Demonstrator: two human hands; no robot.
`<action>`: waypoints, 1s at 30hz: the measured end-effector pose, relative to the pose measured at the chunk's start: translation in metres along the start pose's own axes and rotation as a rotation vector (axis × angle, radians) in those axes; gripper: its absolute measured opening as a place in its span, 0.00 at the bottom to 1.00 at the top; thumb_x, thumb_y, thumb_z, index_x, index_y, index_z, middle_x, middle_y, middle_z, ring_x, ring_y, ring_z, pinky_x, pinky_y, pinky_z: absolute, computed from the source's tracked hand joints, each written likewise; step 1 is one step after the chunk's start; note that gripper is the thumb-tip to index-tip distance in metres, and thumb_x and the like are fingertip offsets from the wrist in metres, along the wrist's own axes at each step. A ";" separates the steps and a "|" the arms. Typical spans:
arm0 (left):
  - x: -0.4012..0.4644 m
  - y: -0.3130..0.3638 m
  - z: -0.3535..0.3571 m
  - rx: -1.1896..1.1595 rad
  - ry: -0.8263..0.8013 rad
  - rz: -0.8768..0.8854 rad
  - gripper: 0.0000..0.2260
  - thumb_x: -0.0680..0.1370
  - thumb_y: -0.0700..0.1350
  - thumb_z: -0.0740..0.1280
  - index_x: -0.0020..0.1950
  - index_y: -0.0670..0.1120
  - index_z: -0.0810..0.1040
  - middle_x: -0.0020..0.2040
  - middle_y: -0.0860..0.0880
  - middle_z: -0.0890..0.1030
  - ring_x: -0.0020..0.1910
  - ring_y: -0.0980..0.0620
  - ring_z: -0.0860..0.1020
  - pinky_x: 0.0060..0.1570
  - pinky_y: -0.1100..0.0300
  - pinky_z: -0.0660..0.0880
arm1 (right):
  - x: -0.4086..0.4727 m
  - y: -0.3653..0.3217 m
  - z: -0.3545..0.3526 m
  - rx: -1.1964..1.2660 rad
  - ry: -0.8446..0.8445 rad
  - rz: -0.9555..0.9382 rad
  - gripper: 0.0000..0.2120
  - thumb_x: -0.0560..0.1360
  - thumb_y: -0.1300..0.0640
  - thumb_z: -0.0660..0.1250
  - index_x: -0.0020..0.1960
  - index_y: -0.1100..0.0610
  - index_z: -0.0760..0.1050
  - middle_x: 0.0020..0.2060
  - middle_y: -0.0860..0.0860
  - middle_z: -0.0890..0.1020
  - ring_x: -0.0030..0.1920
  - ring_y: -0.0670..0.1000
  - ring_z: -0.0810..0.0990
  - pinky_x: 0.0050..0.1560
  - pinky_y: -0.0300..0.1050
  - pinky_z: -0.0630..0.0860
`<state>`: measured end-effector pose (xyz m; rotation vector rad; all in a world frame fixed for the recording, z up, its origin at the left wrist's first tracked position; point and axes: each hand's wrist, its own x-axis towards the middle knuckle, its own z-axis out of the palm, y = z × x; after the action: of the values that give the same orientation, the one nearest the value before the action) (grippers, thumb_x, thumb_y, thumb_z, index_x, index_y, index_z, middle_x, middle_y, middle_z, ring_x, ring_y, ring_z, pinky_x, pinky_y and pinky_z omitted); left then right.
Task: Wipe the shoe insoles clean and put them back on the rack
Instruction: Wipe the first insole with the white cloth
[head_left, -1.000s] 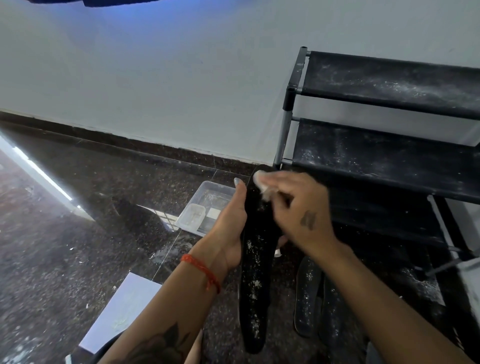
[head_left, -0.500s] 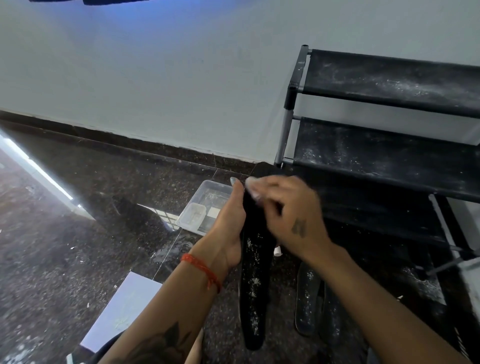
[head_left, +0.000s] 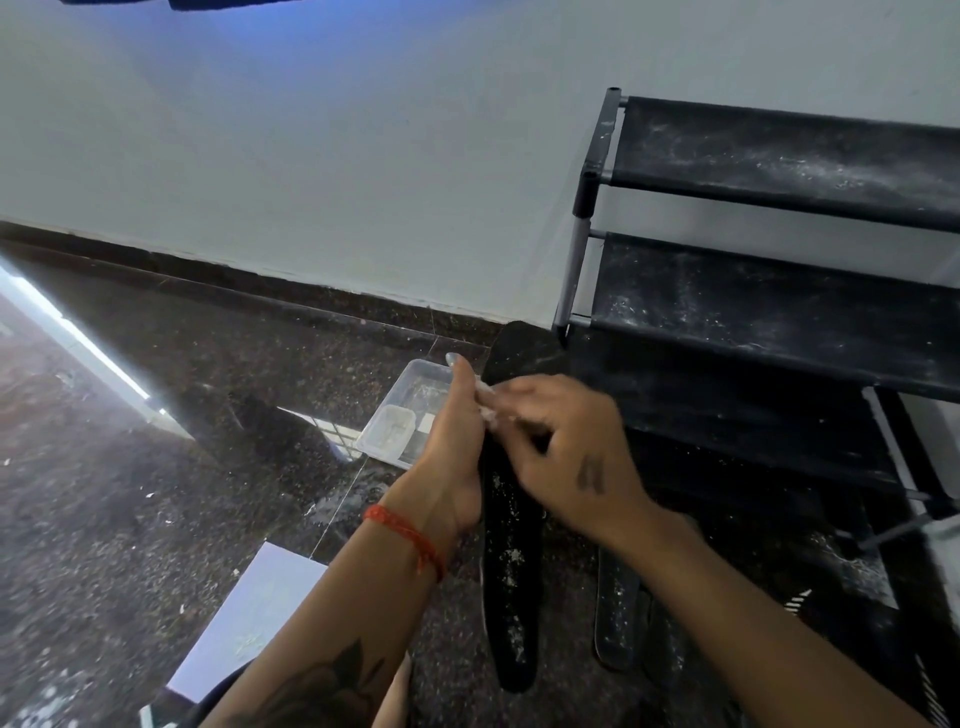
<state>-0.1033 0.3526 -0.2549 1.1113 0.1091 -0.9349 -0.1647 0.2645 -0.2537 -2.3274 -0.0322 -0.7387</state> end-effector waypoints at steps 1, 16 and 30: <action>0.001 0.001 0.000 -0.001 0.031 0.016 0.37 0.77 0.68 0.47 0.40 0.41 0.83 0.36 0.41 0.84 0.33 0.47 0.84 0.32 0.60 0.79 | -0.004 -0.001 0.004 -0.037 -0.033 -0.039 0.13 0.72 0.62 0.67 0.55 0.54 0.81 0.47 0.48 0.84 0.46 0.48 0.79 0.48 0.40 0.74; -0.002 0.006 -0.004 -0.055 0.088 0.036 0.30 0.79 0.64 0.52 0.43 0.40 0.79 0.40 0.41 0.80 0.39 0.46 0.80 0.43 0.55 0.77 | -0.007 -0.005 0.003 -0.034 -0.063 -0.041 0.10 0.71 0.65 0.67 0.49 0.54 0.80 0.43 0.45 0.83 0.42 0.43 0.77 0.45 0.30 0.69; 0.001 0.007 -0.009 -0.060 0.094 0.012 0.30 0.79 0.64 0.54 0.42 0.41 0.83 0.39 0.42 0.83 0.36 0.48 0.82 0.36 0.60 0.79 | -0.010 -0.009 0.005 -0.026 -0.051 -0.030 0.07 0.73 0.64 0.64 0.46 0.56 0.79 0.39 0.47 0.82 0.38 0.47 0.77 0.40 0.38 0.71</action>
<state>-0.0946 0.3606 -0.2545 1.0990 0.2057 -0.8635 -0.1727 0.2762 -0.2561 -2.3754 -0.0813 -0.6985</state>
